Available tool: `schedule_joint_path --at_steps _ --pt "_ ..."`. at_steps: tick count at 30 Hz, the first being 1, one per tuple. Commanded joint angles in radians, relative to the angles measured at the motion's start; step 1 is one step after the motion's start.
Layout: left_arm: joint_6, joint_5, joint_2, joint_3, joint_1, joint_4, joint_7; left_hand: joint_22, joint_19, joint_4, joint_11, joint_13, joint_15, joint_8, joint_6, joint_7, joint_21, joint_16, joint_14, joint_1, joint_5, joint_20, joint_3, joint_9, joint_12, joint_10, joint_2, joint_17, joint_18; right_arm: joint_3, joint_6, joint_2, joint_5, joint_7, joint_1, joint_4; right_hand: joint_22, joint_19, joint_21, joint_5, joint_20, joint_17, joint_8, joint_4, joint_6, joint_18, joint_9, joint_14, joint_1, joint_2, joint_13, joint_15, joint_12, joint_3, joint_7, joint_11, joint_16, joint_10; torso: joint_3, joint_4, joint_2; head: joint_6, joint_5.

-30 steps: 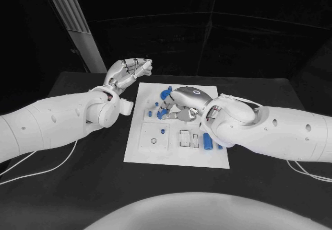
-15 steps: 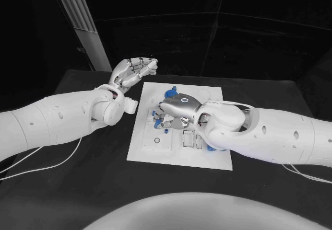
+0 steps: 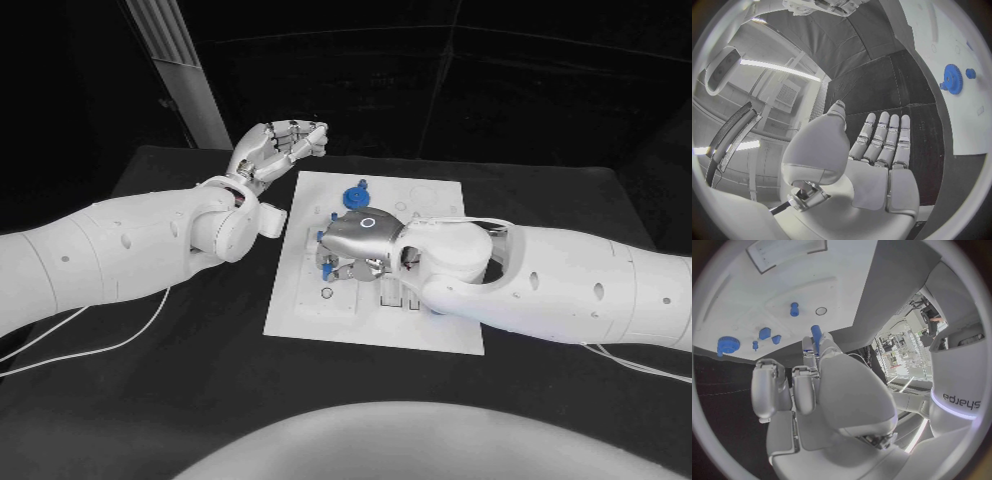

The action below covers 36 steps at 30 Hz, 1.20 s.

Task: Assemble the parts on the task board

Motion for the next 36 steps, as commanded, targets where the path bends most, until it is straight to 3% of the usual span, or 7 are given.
schedule_joint_path --at_steps 1,24,29,36 --pt "0.011 0.002 0.0 0.001 0.001 0.002 0.155 -0.001 0.003 0.0 -0.002 -0.001 -0.001 0.005 -0.007 0.088 -0.007 0.006 -0.004 -0.002 0.004 0.0 -0.004 -0.001 0.003 -0.006 0.01 -0.001 -0.014 0.0 0.056 0.009 -0.045 -0.008 -0.004 -0.005 0.197 0.028 -0.005 0.003 -0.002 0.102 -0.004 0.001 -0.002 0.001 0.001 0.077 -0.006 0.007 -0.002 0.002 -0.007 0.0 0.002 0.006 0.004 -0.002 -0.0009 0.0007 0.0 0.0 -0.006" --pt "0.011 0.002 -0.002 0.001 0.001 0.003 0.155 -0.001 0.003 0.0 -0.002 -0.001 -0.001 0.005 -0.007 0.088 -0.007 0.006 -0.004 -0.002 0.004 0.0 -0.004 -0.001 0.003 -0.006 0.01 -0.001 -0.014 0.0 0.096 0.05 -0.057 -0.006 -0.028 -0.034 0.198 0.028 -0.003 0.003 -0.001 0.103 -0.007 0.001 -0.004 0.0 -0.001 0.077 -0.009 0.01 -0.001 0.003 -0.012 -0.001 0.003 0.007 0.004 -0.004 -0.0004 -0.0012 -0.001 0.0 -0.012" --pt "0.01 0.002 -0.004 0.001 0.001 0.004 0.155 -0.002 0.003 0.0 -0.002 -0.001 -0.001 0.007 -0.01 0.088 -0.008 0.008 -0.007 -0.001 0.005 0.0 -0.007 -0.001 0.006 -0.009 0.012 -0.005 -0.015 0.0 0.092 0.057 -0.057 0.0 -0.03 -0.043 0.197 0.028 -0.005 0.003 -0.001 0.103 -0.008 0.001 -0.005 0.001 -0.001 0.077 -0.009 0.01 -0.001 0.003 -0.014 -0.002 0.003 0.007 0.004 -0.004 -0.0003 0.0019 -0.001 0.0 -0.019" --pt "0.01 0.002 -0.005 0.001 0.001 0.005 0.154 -0.002 0.003 0.0 -0.002 -0.001 0.0 0.007 -0.01 0.088 -0.009 0.009 -0.007 -0.001 0.005 0.0 -0.007 -0.001 0.006 -0.01 0.013 -0.006 -0.015 0.0 0.118 0.064 -0.055 -0.007 -0.031 -0.052 0.197 0.027 -0.007 0.003 0.0 0.101 -0.01 0.001 -0.007 0.001 -0.002 0.077 -0.011 0.01 -0.001 0.003 -0.016 -0.003 0.003 0.007 0.003 -0.005 -0.0003 -0.0005 -0.001 0.0 -0.019"
